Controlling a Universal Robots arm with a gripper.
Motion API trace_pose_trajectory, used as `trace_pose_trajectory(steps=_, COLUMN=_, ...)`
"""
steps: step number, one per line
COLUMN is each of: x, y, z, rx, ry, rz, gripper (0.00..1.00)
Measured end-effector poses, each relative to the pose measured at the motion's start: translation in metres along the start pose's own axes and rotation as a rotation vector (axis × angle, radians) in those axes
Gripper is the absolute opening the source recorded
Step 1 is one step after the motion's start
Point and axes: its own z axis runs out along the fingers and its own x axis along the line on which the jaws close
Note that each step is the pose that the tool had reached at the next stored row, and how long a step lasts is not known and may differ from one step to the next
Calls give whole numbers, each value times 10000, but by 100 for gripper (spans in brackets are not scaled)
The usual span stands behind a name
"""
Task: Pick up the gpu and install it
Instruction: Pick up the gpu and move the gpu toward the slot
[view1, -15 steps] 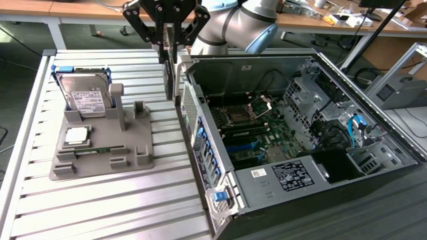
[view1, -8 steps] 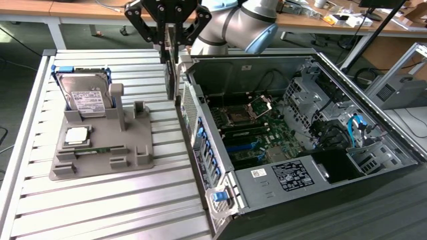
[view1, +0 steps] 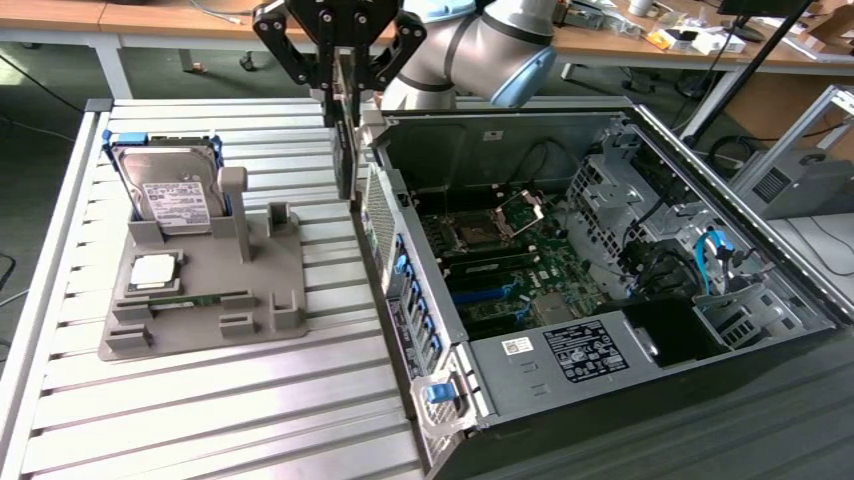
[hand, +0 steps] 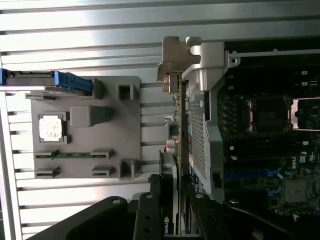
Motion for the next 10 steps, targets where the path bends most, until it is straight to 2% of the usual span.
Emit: trace_pose_trajectory(steps=10, x=-31, y=1, z=1, rx=-1, ry=-1, rz=0, gripper=27)
